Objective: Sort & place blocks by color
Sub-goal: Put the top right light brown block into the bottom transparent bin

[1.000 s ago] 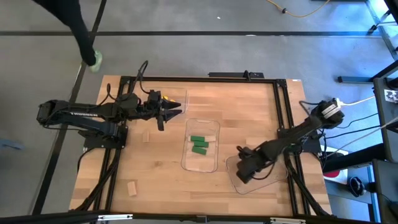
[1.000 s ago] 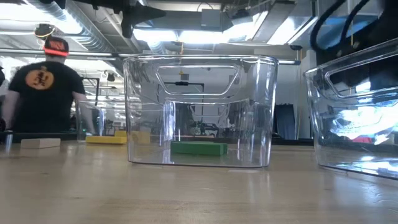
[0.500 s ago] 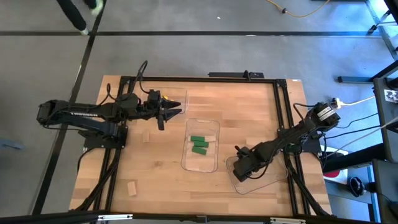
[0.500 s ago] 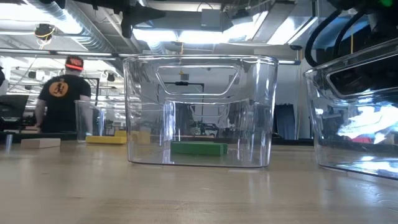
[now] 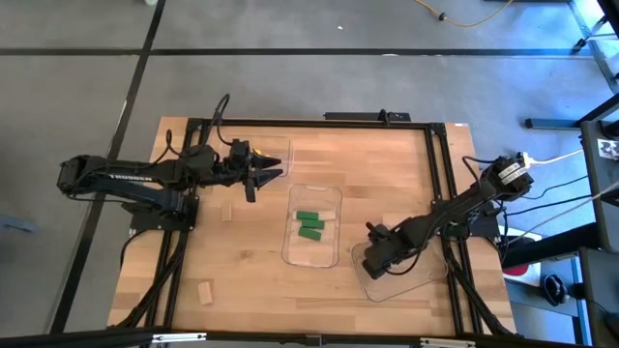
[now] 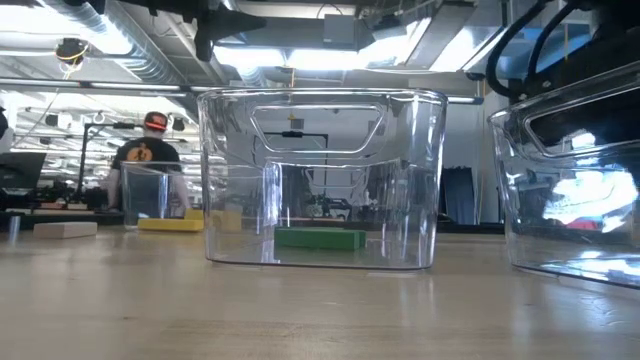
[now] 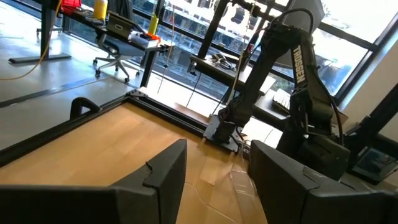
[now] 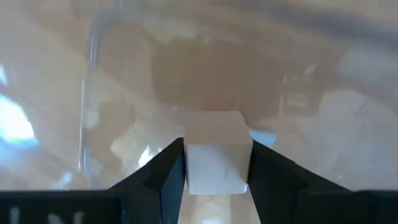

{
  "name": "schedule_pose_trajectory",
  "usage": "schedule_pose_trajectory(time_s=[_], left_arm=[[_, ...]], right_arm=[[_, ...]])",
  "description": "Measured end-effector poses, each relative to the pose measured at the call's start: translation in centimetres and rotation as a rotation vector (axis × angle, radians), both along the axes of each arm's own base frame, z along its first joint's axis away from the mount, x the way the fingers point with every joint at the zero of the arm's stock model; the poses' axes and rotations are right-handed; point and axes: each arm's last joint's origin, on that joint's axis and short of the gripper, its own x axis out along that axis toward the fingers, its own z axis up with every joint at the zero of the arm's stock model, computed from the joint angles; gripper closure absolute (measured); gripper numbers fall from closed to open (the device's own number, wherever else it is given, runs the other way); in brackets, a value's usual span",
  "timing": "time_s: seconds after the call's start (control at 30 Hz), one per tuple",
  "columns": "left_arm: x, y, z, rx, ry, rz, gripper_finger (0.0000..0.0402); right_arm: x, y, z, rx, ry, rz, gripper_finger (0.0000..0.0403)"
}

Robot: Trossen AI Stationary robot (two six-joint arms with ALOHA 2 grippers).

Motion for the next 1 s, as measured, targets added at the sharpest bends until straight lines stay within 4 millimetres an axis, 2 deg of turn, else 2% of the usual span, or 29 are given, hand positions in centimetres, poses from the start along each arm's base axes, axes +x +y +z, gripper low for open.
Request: schedule_pose_trajectory(time_s=[0.13,0.57,0.83,1.0], left_arm=[[0.00,0.00,0.00,0.000,0.000,0.000,0.0233],[0.00,0.00,0.00,0.000,0.000,-0.002,0.0233],[0.00,0.00,0.00,0.000,0.000,-0.003,0.0233],[0.00,-0.01,0.00,0.000,0.000,-0.004,0.0233]], right_arm=[[0.10,-0.20,-0.01,-0.036,-0.015,-0.060,0.0246],[0.22,-0.71,-0.04,-0.037,0.001,-0.084,0.0246],[0.13,-0.76,-0.07,-0.041,0.013,-0.091,0.0266],[0.12,-0.77,-0.07,-0.042,0.014,-0.106,0.0217]])
